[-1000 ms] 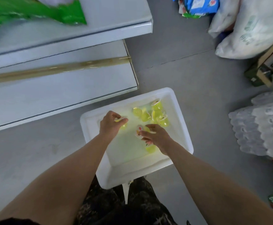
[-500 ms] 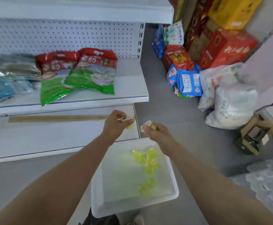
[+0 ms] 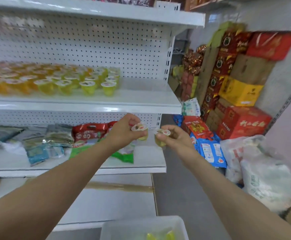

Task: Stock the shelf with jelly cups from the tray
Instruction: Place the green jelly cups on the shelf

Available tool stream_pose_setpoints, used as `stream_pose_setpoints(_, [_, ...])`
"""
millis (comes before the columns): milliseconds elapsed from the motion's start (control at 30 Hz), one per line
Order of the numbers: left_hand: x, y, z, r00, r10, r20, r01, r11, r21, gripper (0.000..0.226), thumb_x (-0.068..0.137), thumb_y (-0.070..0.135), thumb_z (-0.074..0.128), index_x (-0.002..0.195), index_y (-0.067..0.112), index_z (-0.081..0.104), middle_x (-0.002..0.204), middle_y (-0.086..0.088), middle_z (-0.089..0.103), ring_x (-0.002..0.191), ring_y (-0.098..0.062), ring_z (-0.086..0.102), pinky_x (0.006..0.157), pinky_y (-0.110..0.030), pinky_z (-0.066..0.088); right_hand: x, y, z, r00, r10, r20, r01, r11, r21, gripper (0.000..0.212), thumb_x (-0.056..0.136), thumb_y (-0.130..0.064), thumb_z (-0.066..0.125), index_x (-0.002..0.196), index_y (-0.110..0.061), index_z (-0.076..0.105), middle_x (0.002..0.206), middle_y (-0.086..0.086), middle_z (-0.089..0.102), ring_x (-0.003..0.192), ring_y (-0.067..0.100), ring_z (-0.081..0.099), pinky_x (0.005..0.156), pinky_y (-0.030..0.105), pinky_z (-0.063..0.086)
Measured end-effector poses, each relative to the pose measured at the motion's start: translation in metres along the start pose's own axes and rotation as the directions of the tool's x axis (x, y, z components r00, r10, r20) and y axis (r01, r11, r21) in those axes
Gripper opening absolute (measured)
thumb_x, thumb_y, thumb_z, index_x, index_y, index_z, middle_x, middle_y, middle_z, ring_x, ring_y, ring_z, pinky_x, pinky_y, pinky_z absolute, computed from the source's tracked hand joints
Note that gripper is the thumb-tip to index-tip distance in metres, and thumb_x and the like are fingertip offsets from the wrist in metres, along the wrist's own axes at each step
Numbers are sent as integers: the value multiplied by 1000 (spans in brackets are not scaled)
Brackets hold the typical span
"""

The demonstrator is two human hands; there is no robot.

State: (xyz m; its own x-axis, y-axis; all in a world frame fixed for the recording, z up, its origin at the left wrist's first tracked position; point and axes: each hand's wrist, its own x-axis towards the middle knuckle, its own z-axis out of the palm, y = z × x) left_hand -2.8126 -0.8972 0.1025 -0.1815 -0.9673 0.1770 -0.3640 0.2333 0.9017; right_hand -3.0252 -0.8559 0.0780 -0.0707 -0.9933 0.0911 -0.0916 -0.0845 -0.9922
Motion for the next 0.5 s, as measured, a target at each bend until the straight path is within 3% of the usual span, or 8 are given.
stream_pose_setpoints(200, [43, 49, -36, 996, 78, 41, -83, 983, 161, 47, 71, 25, 86, 108, 23, 58, 106, 7, 61, 95, -16, 63, 88, -37, 53, 35, -53, 2, 995, -96, 13, 97, 994, -42, 39, 79, -11, 80, 115, -9, 65, 104, 6, 73, 83, 6, 68, 68, 13, 51])
stream_pose_setpoints(333, [78, 77, -54, 995, 33, 96, -56, 967, 248, 49, 73, 21, 83, 115, 22, 58, 114, 4, 57, 87, -16, 62, 86, -37, 55, 67, -74, 2, 991, -132, 6, 132, 988, -78, 40, 76, -14, 83, 112, -8, 68, 103, 6, 74, 90, 11, 69, 71, 15, 52])
stream_pose_setpoints(500, [124, 104, -70, 985, -35, 169, -32, 924, 380, 43, 73, 16, 82, 111, 13, 62, 110, -5, 65, 96, -24, 67, 91, -39, 55, 119, -98, -1, 986, -165, 8, 164, 968, -189, 47, 70, -27, 87, 110, -12, 69, 100, 6, 74, 87, 13, 69, 82, 28, 55])
